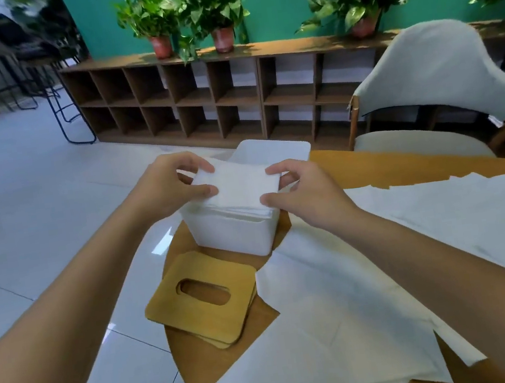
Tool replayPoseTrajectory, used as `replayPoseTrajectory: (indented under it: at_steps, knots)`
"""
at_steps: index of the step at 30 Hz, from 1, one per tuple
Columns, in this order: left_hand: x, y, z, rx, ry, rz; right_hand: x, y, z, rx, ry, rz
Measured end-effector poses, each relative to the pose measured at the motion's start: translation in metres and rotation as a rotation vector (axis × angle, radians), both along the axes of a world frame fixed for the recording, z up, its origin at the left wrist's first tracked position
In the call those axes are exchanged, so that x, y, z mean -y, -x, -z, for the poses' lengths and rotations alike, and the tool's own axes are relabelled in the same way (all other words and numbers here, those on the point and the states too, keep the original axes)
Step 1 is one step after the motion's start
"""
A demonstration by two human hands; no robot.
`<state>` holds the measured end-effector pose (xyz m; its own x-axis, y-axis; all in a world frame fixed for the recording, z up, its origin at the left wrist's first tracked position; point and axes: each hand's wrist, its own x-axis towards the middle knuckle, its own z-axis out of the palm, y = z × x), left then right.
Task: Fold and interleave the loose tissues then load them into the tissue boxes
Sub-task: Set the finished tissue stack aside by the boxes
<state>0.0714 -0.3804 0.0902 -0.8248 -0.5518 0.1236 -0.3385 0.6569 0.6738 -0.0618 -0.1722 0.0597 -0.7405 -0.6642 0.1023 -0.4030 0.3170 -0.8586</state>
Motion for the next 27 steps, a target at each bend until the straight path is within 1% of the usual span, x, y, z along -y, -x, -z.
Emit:
replayPoseTrajectory:
  at_steps: [3, 5, 9, 13, 15, 18, 22, 24, 26, 27]
  knots:
    - [0.011, 0.008, 0.007, 0.052, 0.085, -0.018, 0.014, 0.007, 0.003, -0.080, -0.107, -0.021]
    - [0.014, 0.012, 0.010, 0.091, 0.139, -0.033, 0.020, 0.009, 0.002, -0.189, -0.184, -0.029]
    - [0.017, 0.014, 0.015, 0.186, 0.256, 0.015, 0.031, 0.009, -0.001, -0.346, -0.321, -0.064]
    - [0.014, 0.016, 0.022, 0.241, 0.373, 0.029, 0.038, 0.007, 0.001, -0.426, -0.450, -0.074]
    - [0.015, 0.017, 0.025, 0.255, 0.379, 0.020, 0.039, 0.005, 0.000, -0.468, -0.519, -0.052]
    - [0.016, 0.019, 0.024, 0.335, 0.378, 0.030, 0.041, 0.007, -0.003, -0.480, -0.594, -0.063]
    - [0.015, 0.022, 0.022, 0.416, 0.385, 0.039, 0.043, 0.008, -0.004, -0.490, -0.624, -0.087]
    - [0.010, 0.022, 0.020, 0.432, 0.412, 0.038, 0.040, 0.008, -0.002, -0.500, -0.602, -0.104]
    - [0.000, 0.022, 0.017, 0.384, 0.431, 0.028, 0.031, 0.008, 0.003, -0.467, -0.485, -0.108]
    - [-0.005, 0.021, 0.015, 0.329, 0.425, 0.032, 0.024, 0.007, 0.005, -0.434, -0.400, -0.102]
